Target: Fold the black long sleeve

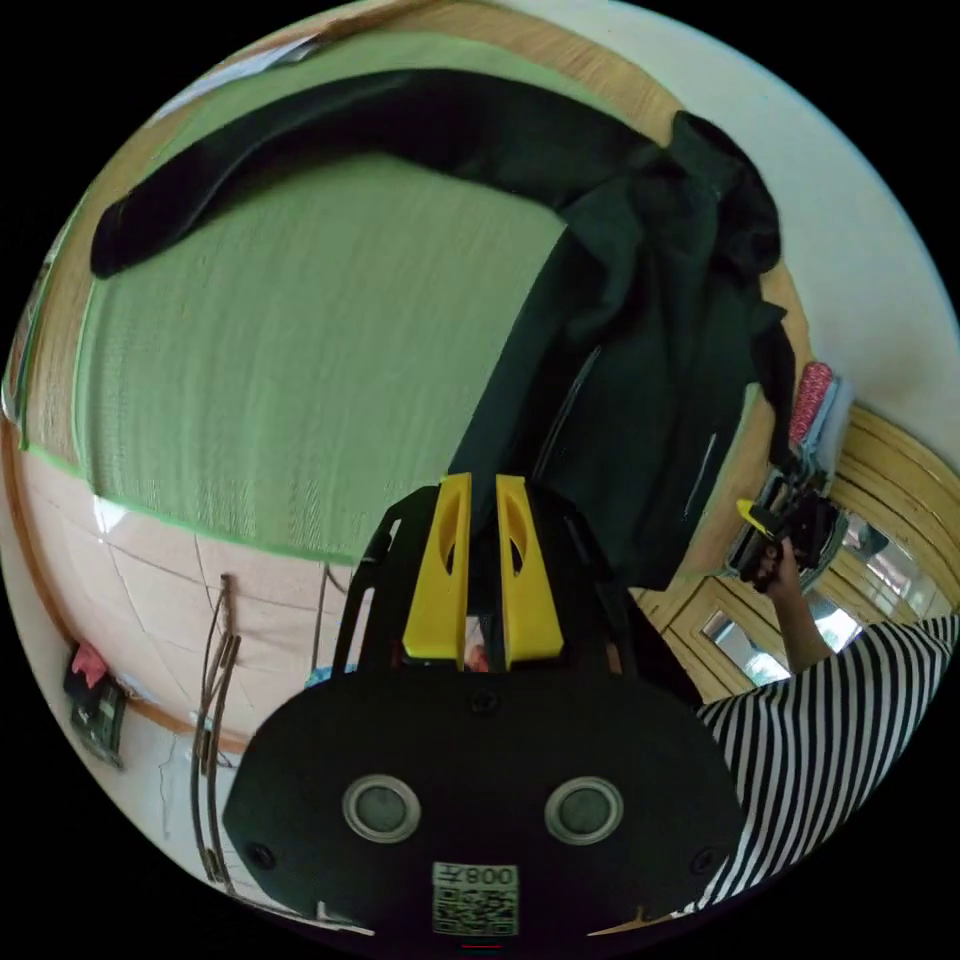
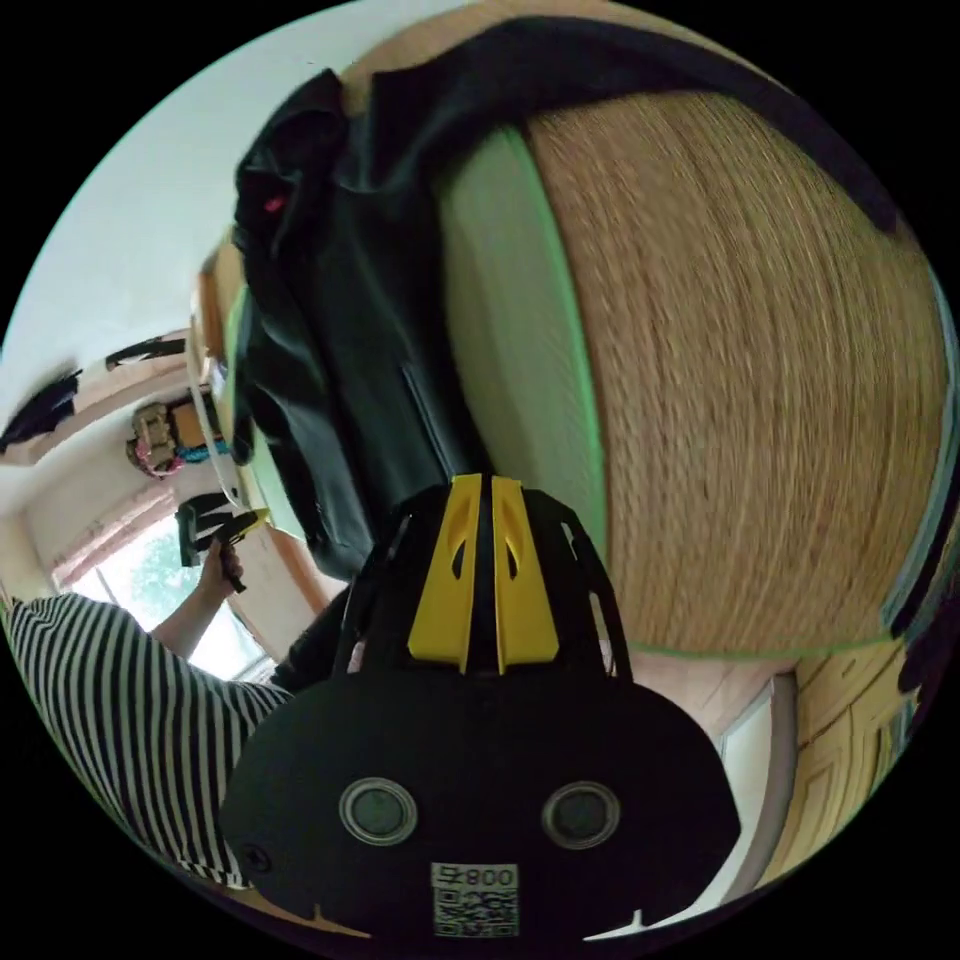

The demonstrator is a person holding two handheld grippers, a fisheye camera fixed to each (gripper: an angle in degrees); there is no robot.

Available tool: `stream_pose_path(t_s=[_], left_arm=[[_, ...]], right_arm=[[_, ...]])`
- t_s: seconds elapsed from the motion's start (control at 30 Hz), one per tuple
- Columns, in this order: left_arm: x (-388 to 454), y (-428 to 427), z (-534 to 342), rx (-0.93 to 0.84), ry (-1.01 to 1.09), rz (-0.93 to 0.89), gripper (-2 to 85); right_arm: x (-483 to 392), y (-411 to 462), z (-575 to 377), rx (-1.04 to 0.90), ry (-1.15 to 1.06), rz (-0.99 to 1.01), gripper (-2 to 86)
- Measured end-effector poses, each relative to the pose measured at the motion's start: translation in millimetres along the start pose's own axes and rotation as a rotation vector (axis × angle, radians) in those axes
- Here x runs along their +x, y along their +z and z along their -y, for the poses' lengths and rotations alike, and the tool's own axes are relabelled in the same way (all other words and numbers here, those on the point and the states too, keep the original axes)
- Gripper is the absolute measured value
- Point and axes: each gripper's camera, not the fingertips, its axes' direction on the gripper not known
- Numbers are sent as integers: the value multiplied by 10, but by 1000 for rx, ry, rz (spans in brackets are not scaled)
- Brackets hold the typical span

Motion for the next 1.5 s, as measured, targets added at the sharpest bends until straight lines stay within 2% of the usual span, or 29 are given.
stream_pose_path(t_s=[0.13,0.23,0.43,0.57,0.67,0.87,1.0,1.07,1.2,1.37,1.5], left_arm=[[548,-43,492,94,144,-70,60],[845,-104,934,173,191,-88,67],[1377,-177,1603,275,281,-21,69],[1709,2,1900,218,330,61,53],[1899,48,2014,207,346,146,25],[2091,-89,2187,267,309,239,4],[2156,-111,2351,266,288,138,3],[2273,-100,2381,273,288,135,5],[2506,-115,2323,326,295,126,14],[3168,-8,2221,367,504,-76,42],[3695,220,2326,302,633,-143,61]], right_arm=[[-759,-112,764,97,-297,160,76],[-1399,-102,1351,143,-499,174,83],[-2198,34,2212,168,-636,96,95],[-2364,222,2446,98,-637,128,82],[-2421,320,2484,50,-641,98,41],[-2184,-76,2501,157,-596,91,13],[-2123,16,2614,102,-544,46,18],[-2113,22,2656,79,-512,97,23],[-2025,-366,2468,196,-495,85,47],[-1623,-772,2024,298,-367,49,84],[-1276,-704,1872,273,-213,181,90]])
